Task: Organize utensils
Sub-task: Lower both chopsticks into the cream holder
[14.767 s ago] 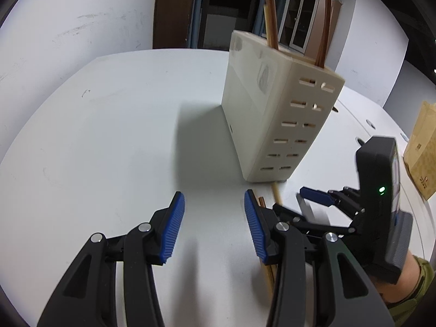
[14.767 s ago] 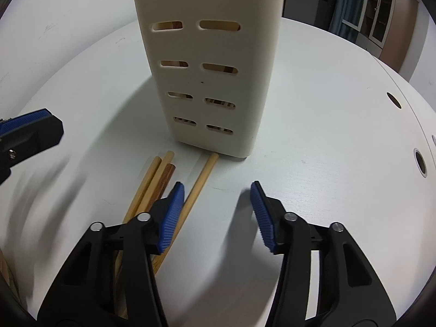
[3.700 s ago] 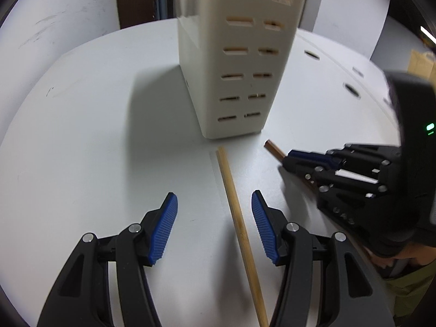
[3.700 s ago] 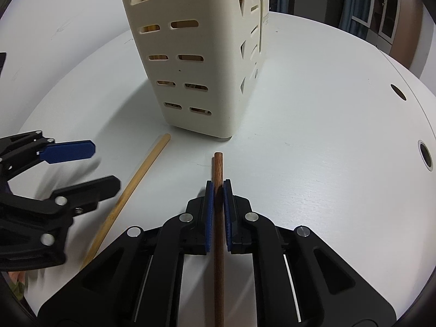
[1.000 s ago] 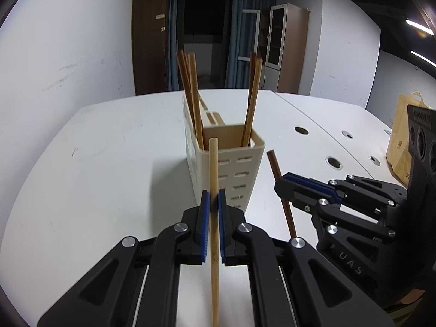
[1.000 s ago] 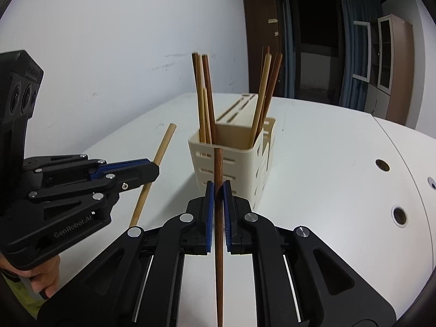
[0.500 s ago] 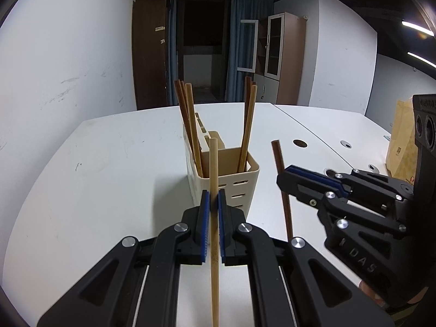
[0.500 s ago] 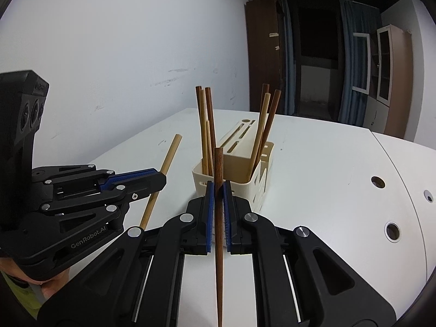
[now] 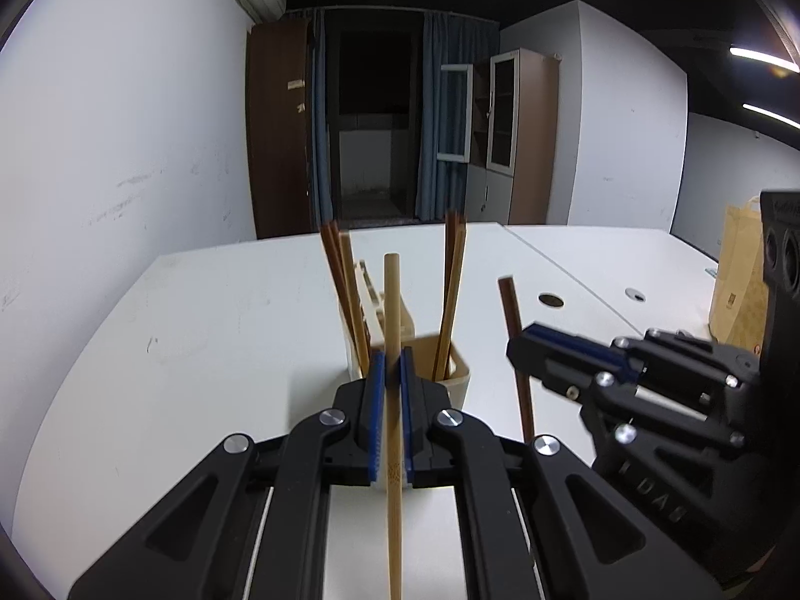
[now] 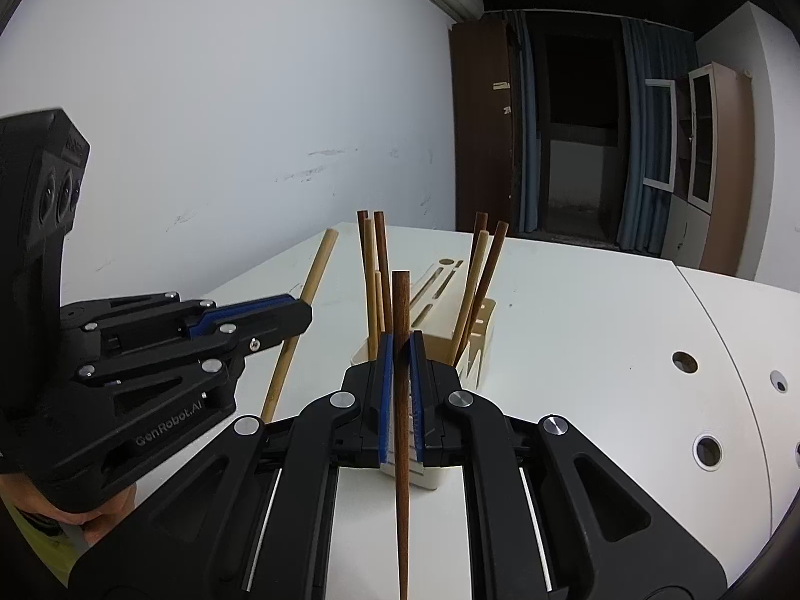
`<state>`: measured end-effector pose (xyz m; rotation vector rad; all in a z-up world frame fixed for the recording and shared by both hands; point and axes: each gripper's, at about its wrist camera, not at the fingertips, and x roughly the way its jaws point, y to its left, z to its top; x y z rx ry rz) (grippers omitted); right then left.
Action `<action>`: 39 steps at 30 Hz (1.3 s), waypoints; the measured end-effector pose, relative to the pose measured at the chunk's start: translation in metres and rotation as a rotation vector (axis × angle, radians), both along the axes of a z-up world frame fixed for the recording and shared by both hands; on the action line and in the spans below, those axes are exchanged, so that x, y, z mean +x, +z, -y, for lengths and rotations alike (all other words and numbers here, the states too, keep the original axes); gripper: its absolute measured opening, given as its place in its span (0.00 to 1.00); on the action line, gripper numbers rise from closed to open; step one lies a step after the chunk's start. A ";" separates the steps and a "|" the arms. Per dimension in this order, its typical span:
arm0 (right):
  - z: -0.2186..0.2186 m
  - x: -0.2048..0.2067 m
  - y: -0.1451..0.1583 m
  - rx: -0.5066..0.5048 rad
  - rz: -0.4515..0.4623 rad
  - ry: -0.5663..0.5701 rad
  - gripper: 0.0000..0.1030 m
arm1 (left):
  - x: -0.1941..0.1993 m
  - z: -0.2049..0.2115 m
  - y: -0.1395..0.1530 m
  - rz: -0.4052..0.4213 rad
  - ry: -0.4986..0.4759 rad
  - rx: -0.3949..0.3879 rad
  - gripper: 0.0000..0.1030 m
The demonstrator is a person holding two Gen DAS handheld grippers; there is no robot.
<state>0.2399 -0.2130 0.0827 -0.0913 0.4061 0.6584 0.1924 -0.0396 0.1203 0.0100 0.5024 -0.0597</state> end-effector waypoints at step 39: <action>0.019 0.013 0.060 0.294 0.309 0.064 0.06 | -0.016 -0.011 0.046 0.563 0.020 -0.118 0.06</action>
